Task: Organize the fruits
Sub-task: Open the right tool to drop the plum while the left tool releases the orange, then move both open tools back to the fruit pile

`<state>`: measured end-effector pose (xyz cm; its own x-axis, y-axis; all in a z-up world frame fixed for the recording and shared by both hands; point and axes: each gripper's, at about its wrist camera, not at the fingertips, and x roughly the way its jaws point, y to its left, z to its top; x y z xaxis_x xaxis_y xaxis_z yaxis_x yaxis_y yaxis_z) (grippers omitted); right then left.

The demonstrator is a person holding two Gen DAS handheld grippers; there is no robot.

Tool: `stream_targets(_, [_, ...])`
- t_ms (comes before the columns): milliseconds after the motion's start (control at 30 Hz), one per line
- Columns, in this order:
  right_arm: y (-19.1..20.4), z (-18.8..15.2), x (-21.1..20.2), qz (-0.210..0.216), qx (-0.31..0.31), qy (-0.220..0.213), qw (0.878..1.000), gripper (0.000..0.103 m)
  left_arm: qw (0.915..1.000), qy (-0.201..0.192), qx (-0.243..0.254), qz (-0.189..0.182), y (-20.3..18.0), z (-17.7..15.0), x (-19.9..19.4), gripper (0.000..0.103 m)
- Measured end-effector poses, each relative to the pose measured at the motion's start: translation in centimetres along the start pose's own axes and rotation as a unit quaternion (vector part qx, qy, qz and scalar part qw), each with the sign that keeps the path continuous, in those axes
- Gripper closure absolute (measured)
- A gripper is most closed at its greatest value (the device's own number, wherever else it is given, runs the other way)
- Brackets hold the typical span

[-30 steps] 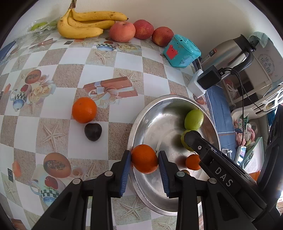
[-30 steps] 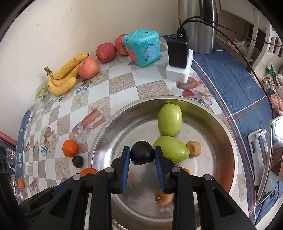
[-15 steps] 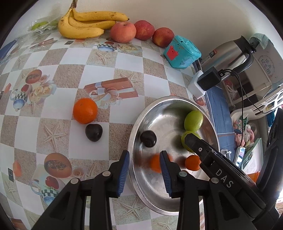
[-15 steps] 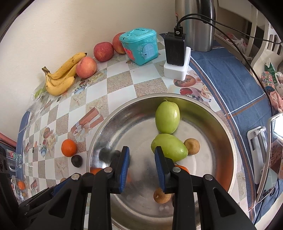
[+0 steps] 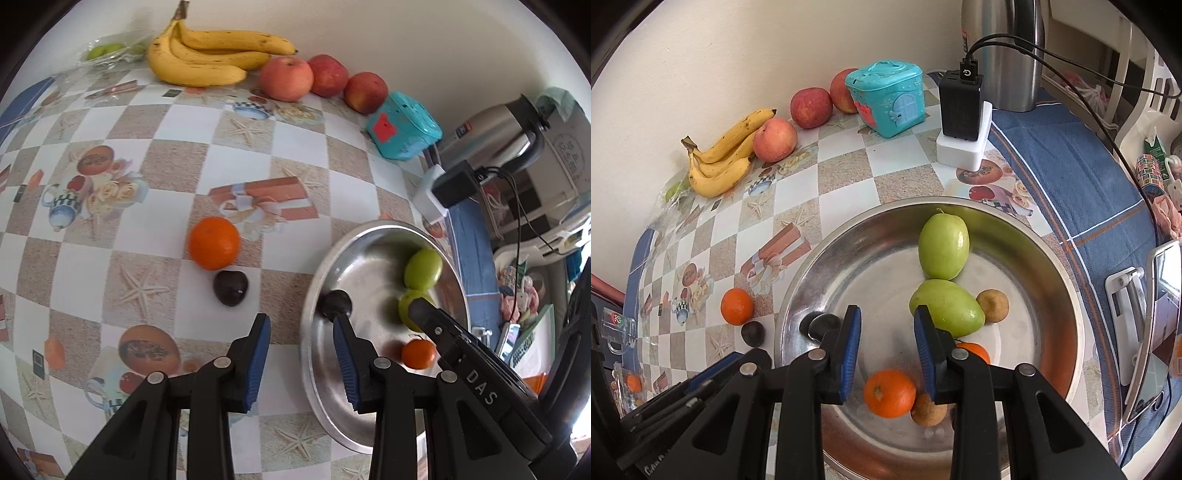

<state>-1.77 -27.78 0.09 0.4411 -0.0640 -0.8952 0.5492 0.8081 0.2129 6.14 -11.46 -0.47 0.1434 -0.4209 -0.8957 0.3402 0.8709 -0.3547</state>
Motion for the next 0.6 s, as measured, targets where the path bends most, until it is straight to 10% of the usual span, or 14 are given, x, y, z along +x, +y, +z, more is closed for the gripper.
stream_targets(600, [2.6,-0.4,0.2,0.003,-0.039,0.006,0.999,0.073,0.9918,-0.051,-0.11,0.039,8.2,2.3,-3.2,0.064])
